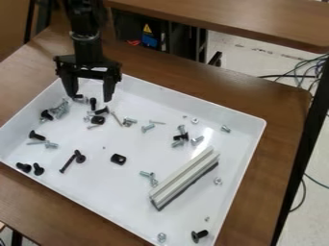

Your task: Sweep into pile

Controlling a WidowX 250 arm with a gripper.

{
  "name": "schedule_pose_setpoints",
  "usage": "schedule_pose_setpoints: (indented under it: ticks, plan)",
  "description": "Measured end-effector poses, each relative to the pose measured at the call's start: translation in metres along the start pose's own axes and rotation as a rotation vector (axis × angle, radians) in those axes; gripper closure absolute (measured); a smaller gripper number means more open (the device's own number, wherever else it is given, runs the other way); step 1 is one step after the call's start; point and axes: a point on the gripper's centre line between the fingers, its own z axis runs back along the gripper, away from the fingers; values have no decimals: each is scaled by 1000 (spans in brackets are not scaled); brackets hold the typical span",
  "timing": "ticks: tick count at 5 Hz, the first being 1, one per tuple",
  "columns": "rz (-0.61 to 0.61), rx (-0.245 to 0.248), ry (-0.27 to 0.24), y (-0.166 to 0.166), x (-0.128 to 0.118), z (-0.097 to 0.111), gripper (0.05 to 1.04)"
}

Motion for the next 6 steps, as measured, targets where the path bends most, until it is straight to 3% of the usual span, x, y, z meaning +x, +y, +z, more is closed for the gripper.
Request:
schedule_pose_setpoints:
  ticks: [1, 2, 3, 4, 5, 6]
  plan:
    - [-7, 8, 39, 0, -6, -12, 84]
    - [-190, 48, 68, -11, -26, -21, 84]
    - [-388, 59, -7, -45, -45, -1, 84]
    - [-536, 47, -52, -73, -69, 5, 84]
    - [-721, -36, -91, -105, -84, 3, 84]
    - [-846, 4, -133, -131, -100, 1, 84]
